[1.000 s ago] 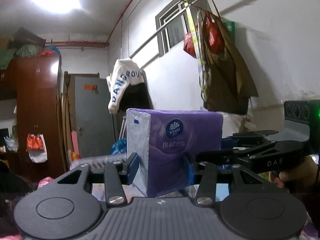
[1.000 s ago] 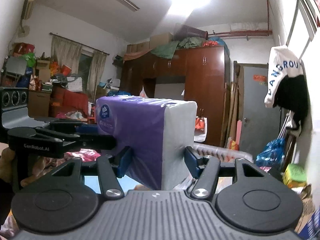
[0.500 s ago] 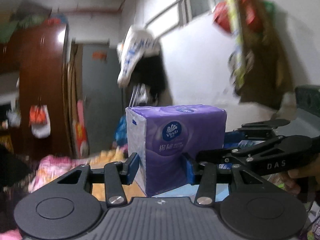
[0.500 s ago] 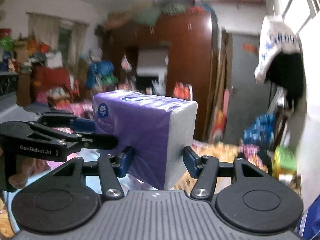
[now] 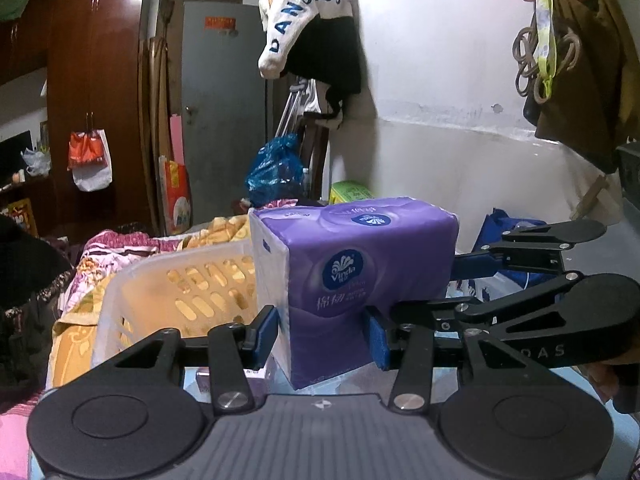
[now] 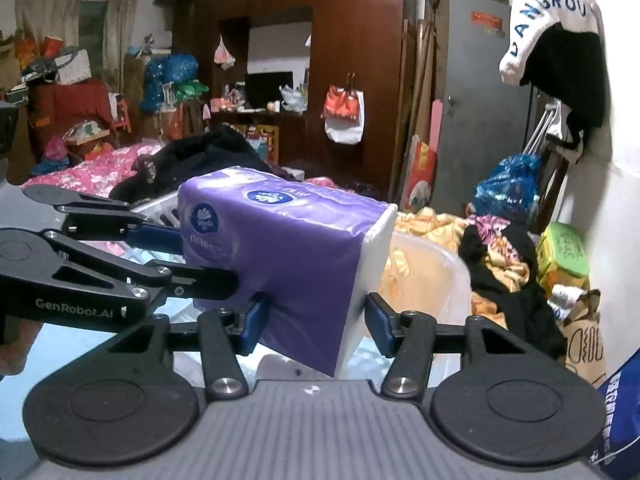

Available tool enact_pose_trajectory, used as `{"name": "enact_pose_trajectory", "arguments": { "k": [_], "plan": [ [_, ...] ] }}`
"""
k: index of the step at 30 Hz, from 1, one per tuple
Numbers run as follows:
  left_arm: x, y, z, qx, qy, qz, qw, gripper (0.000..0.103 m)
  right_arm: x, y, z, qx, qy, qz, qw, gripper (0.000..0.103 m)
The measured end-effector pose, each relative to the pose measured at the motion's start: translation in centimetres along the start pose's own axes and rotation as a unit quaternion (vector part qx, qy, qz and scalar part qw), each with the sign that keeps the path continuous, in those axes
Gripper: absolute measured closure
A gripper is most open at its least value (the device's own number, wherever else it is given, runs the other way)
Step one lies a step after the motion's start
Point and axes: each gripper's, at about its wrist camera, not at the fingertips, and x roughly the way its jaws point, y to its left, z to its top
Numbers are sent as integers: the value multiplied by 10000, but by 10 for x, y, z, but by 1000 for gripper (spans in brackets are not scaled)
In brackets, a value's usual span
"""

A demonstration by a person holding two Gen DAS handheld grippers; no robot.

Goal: Organize objects
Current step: 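Lift the purple tissue pack with both tools and lower it into the basket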

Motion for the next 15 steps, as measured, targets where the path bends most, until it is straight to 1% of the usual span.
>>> {"name": "enact_pose_trajectory", "arguments": {
  "k": [1,2,3,4,5,6,7,9,10,12,15],
  "plan": [
    [-3,0,-2,-11,-58,-18,10000,51,-5,0,0,21,-116,-42,9999,37],
    [-5,-2,-1,-6,-236,12,9997,48,-13,0,0,39,-277,-163,9995,33],
    [-12,-2,-3,-14,-401,52,9992,40,-21,0,0,40,-414,-293,9987,20],
    [-21,-3,-5,-58,-585,94,9982,29,-33,1,-5,21,-606,-409,9973,6],
    [-32,-3,-8,-94,-766,94,9970,24,-47,3,-12,13,-824,-459,9955,0],
    [-44,-4,-13,-117,-924,70,9956,19,-62,4,-21,57,-1065,-437,9933,0],
    [-56,-6,-18,-135,-1061,57,9942,18,-77,5,-33,183,-1212,-358,9918,0],
    [-80,-13,-36,-150,-1206,28,9926,17,-101,3,-58,421,-1356,-171,9897,0],
    [-90,-18,-46,-155,-1243,-39,9921,17,-111,4,-71,505,-1413,-165,9885,0],
    [-107,-26,-68,-215,-1275,-163,9915,17,-125,4,-96,742,-1451,-231,9864,0],
    [-123,-35,-101,-625,-1348,-331,9884,17,-136,2,-125,1214,-1308,-233,9837,0]
  ]
}}
